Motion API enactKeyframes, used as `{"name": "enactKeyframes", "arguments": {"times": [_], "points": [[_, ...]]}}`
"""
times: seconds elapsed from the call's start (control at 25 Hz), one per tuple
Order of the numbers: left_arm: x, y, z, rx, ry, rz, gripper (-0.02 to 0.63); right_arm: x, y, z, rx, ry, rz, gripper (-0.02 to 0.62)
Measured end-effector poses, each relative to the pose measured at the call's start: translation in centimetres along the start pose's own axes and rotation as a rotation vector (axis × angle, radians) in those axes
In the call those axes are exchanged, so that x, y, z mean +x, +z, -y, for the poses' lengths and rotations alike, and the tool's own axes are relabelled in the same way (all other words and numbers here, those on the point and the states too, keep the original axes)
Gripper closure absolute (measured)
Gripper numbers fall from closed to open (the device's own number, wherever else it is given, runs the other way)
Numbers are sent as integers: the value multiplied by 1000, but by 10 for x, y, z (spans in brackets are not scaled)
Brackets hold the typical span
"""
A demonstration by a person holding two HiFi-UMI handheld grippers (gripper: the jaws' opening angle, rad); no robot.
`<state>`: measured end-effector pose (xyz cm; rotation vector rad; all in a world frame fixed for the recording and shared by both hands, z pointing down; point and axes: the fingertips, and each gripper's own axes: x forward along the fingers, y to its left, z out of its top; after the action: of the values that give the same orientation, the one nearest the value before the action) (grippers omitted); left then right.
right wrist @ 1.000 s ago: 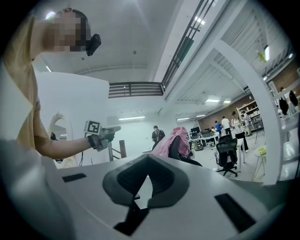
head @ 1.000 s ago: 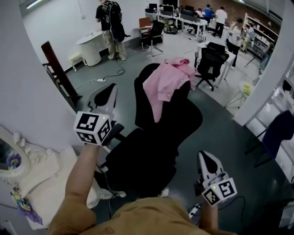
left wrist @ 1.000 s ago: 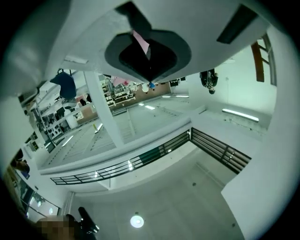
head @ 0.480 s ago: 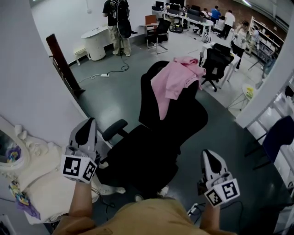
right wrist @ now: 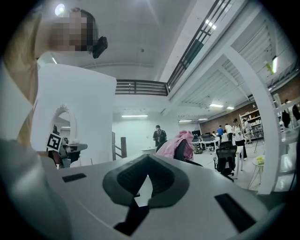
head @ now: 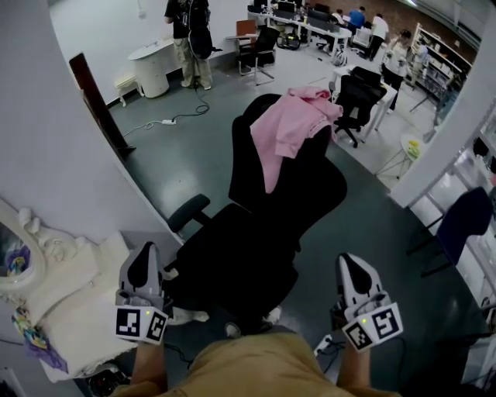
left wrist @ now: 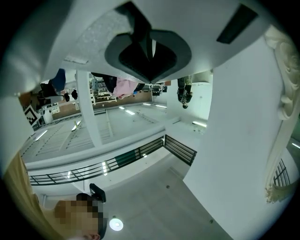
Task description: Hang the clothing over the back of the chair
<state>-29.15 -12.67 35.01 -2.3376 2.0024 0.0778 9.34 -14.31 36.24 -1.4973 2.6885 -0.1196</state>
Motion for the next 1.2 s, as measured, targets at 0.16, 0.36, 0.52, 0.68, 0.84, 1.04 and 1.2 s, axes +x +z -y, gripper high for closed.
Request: {"name": "enactKeyframes", "arguments": {"times": [0.16,0.36,0.52,0.68,0.84,1.04,1.2], "points": [[-11,-4,2,-9,-9,0,601,-7,-1,-12,-1,-1,0,591],[-14,-5,13,-2,-51,5,601,-13,-11,-27,19,3,4,591],[-17,-1,10,-5,-64,14,601,-12,-17,-38,29,4,1,591],[-19,-1,4,-8,-69,14,601,-12,-20,-44,31,4,0,591],[-20,-3,3,-14,-80,16,601,-10,-23,-54,25,21,-6,591],[-21,-6,3,-25,-96,15,601,-11,-27,-61,25,19,-14,591],[-22,-9,1,-30,-101,13,601,-11,-27,-64,23,16,-13,591]]}}
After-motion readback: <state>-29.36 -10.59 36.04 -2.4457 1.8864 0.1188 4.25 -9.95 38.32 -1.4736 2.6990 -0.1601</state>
